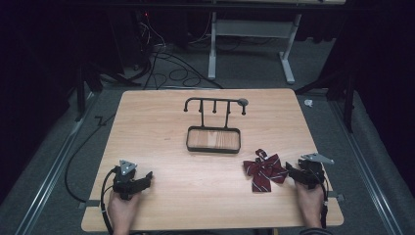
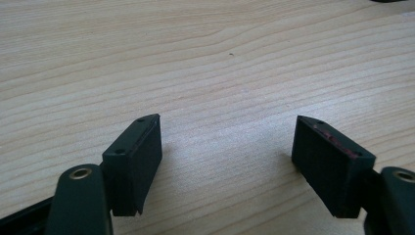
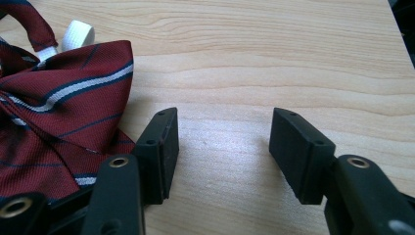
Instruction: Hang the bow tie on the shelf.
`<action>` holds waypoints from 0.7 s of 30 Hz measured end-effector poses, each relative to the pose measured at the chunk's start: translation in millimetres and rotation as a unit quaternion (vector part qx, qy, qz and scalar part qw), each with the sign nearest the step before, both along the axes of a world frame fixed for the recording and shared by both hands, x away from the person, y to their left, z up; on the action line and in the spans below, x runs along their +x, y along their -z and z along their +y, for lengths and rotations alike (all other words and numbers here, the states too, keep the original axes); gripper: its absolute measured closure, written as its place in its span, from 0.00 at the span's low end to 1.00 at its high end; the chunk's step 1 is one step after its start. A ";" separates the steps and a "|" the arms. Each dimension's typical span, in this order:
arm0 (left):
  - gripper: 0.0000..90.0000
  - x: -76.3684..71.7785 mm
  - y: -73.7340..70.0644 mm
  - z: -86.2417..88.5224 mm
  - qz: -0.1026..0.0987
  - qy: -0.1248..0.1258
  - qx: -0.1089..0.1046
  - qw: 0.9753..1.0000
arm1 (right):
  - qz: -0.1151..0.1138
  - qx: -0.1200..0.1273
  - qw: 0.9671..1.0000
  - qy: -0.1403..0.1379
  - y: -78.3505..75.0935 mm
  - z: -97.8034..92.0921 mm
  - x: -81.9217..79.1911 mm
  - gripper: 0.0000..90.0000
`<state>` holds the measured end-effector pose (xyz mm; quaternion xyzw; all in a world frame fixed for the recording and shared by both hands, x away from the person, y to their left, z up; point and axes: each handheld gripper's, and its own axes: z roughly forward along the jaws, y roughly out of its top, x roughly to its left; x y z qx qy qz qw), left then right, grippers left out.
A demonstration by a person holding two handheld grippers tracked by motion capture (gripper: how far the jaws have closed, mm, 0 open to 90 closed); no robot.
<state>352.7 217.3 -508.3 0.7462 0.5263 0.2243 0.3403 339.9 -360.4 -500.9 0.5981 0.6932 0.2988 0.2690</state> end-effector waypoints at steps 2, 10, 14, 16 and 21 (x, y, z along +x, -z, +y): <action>0.30 0.0 -0.1 -0.1 0.001 0.001 0.001 1.000 | 0.002 0.000 1.000 -0.003 0.0 0.3 0.0 0.49; 0.30 0.0 -0.1 -0.1 0.001 0.001 0.001 1.000 | 0.004 0.000 1.000 -0.012 0.0 1.3 -0.3 0.46; 0.30 0.0 -0.1 -0.1 0.001 0.001 0.001 1.000 | 0.004 0.000 1.000 -0.012 0.0 1.5 -0.4 0.45; 0.30 0.0 -0.2 0.0 0.001 0.001 0.002 1.000 | 0.004 0.000 1.000 -0.012 0.0 1.5 -0.4 0.45; 0.30 -0.1 0.0 0.0 0.000 0.000 0.000 1.000 | 0.004 0.000 1.000 -0.013 0.0 1.3 -0.3 0.45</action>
